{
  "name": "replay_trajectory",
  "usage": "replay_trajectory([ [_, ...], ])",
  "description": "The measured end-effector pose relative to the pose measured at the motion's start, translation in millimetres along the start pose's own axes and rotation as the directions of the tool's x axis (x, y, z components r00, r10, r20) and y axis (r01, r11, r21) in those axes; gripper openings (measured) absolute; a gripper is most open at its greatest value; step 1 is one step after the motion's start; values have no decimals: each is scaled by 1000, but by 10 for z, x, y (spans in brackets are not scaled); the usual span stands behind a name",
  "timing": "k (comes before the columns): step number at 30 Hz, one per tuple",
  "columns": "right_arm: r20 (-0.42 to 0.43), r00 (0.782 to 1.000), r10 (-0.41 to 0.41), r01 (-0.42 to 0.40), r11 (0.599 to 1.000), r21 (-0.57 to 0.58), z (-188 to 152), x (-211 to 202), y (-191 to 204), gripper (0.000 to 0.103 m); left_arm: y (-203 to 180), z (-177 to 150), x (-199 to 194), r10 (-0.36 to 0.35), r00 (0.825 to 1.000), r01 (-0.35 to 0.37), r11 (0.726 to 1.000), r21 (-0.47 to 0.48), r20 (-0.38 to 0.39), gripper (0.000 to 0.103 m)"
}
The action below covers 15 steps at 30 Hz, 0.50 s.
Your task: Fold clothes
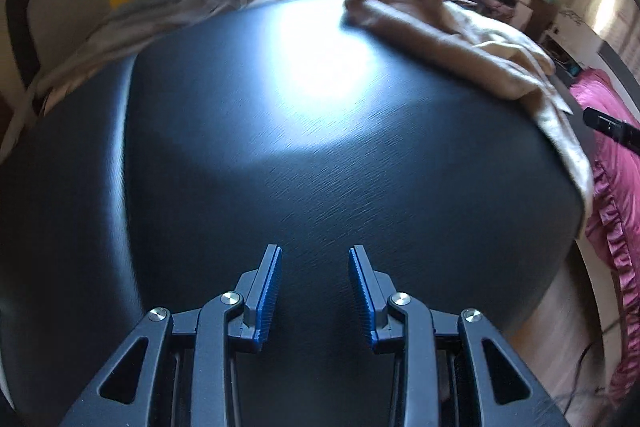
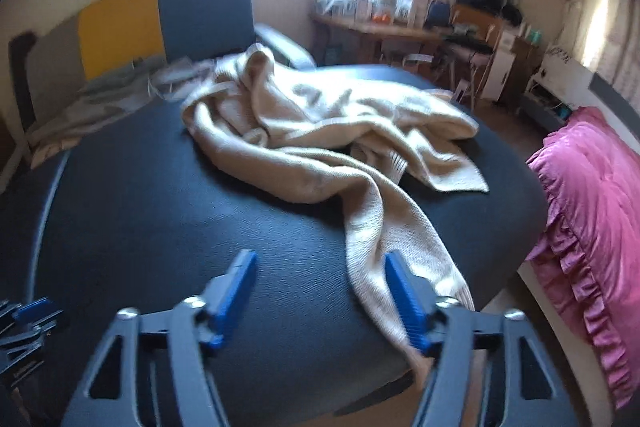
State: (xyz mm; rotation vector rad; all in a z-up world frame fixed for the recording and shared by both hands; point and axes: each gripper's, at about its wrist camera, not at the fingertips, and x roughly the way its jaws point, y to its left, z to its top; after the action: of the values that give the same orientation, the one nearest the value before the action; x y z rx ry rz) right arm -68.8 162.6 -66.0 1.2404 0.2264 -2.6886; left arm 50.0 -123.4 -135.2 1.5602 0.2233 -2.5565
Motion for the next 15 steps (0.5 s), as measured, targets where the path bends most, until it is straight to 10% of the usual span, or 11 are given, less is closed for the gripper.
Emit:
replay_trajectory([
  [7,-155,987,44,-49,998,-31,216,758,-300,50,82,108,46,-183,983,181,982,-53,-19,34],
  [12,-230,963,142,-110,983,146,47,1113,-691,54,-311,530,101,-399,914,394,916,-75,-71,34],
  [15,-138,942,306,-264,929,259,-142,996,-772,103,-688,863,181,-489,865,483,872,-78,-108,34],
])
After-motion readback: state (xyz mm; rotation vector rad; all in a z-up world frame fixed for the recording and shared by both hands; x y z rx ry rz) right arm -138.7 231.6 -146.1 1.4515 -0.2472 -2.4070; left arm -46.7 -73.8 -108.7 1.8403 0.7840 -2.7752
